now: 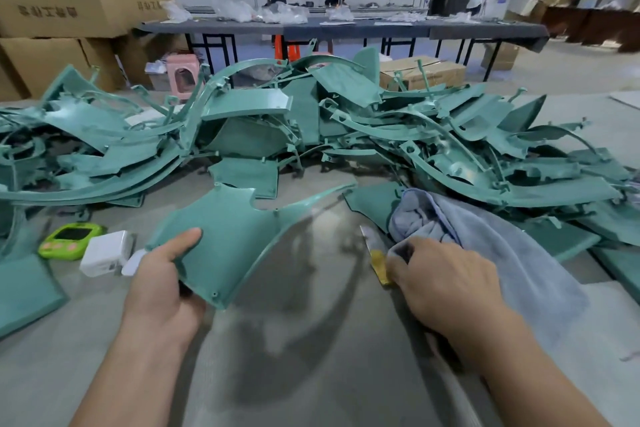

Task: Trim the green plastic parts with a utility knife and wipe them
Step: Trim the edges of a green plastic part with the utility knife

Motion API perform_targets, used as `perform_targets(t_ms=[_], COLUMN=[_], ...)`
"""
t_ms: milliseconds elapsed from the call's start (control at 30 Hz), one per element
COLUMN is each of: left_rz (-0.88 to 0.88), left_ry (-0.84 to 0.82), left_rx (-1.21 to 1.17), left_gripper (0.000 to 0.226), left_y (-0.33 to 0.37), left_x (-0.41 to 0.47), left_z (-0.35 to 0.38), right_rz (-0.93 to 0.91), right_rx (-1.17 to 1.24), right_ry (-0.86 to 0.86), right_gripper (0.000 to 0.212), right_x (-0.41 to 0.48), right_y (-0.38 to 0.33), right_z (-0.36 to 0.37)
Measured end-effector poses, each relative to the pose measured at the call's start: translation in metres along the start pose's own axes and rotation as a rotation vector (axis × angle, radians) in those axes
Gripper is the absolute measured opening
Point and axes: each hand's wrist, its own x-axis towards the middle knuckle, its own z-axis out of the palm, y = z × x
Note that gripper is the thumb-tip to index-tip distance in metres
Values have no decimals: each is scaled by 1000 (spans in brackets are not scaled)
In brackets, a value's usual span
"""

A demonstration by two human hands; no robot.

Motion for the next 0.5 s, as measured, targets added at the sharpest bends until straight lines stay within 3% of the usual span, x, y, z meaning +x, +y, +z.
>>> perform_targets(t_ms=[133,200,267,333,433,500], left_rz=[-7,-13,-9,-17,-36,-37], left_ry=[43,65,88,100,109,112], left_rx=[-18,-23,-18,-22,-24,-29], left_gripper=[24,23,26,30,35,33], left_y=[1,1,-1,-4,-8,-10], left_x=[-2,-2,1,3,7,9], left_z=[1,2,2,2,4,4], right_rz=[59,66,-48,-199,-282,-171], right_rx=[-63,89,244,375,394,211], right_ry=[21,179,445,547,310,143], right_gripper=[16,14,24,30,12,40], right_x=[7,13,10,2,-4,5], right_y=[14,21,20,12,-2,-3], right_z=[-10,-16,-19,-15,6,21])
